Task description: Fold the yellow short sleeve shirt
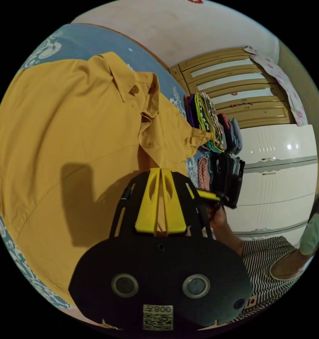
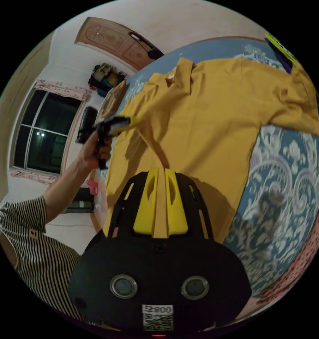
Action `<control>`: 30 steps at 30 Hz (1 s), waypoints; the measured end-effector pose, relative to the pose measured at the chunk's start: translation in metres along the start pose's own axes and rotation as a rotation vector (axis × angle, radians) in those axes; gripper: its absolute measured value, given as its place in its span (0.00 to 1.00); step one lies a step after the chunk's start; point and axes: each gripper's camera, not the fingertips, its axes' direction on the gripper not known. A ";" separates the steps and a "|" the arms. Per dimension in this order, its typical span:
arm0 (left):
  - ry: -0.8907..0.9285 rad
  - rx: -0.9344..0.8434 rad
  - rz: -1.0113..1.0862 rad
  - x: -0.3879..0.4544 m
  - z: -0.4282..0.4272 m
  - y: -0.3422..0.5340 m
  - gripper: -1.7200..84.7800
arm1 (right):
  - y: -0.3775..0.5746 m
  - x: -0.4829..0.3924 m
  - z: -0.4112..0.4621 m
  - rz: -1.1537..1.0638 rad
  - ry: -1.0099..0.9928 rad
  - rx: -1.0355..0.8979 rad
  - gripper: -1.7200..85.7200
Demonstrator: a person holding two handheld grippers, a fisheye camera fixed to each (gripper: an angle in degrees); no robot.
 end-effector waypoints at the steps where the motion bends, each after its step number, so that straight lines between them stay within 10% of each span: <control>1: -0.001 -0.001 0.004 -0.001 0.001 0.001 0.02 | -0.024 0.000 0.000 -0.016 0.019 0.015 0.07; 21: 0.025 -0.055 0.108 0.000 0.018 0.028 0.03 | -0.257 -0.030 0.032 -0.023 0.405 0.002 0.05; 30: -0.033 0.110 0.130 -0.002 -0.028 0.052 0.03 | -0.289 -0.040 -0.012 0.014 0.156 0.144 0.03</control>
